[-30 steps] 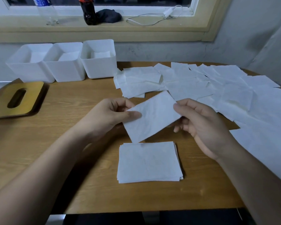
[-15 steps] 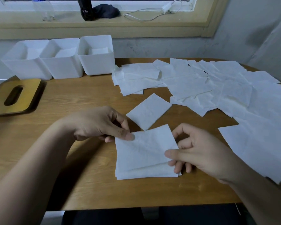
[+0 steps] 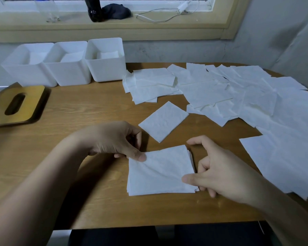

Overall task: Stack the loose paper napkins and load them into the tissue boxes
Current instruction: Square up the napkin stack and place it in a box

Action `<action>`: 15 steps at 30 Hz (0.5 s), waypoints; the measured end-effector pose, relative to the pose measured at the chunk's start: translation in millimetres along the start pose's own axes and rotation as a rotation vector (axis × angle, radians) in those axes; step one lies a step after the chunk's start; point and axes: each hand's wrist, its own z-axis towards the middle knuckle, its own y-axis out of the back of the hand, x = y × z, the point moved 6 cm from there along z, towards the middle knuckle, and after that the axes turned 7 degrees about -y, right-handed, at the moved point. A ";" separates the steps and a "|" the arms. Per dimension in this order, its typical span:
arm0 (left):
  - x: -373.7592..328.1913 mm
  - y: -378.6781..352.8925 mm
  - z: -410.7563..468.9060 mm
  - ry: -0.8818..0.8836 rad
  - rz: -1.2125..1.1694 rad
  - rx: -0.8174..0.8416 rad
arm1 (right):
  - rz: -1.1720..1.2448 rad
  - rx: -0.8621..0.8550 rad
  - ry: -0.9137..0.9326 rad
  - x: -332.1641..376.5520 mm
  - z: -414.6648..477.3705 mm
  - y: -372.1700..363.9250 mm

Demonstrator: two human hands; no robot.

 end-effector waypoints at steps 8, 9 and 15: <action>4.5 28.3 9.2 -0.070 0.055 -0.515 | -0.028 -0.316 0.129 1.7 37.8 40.2; 4.7 30.6 9.5 -0.080 0.124 -0.609 | -0.044 -0.368 0.129 2.6 47.7 43.0; 9.2 24.9 21.5 -0.149 0.376 -0.796 | -0.202 -0.542 0.187 17.3 100.7 44.9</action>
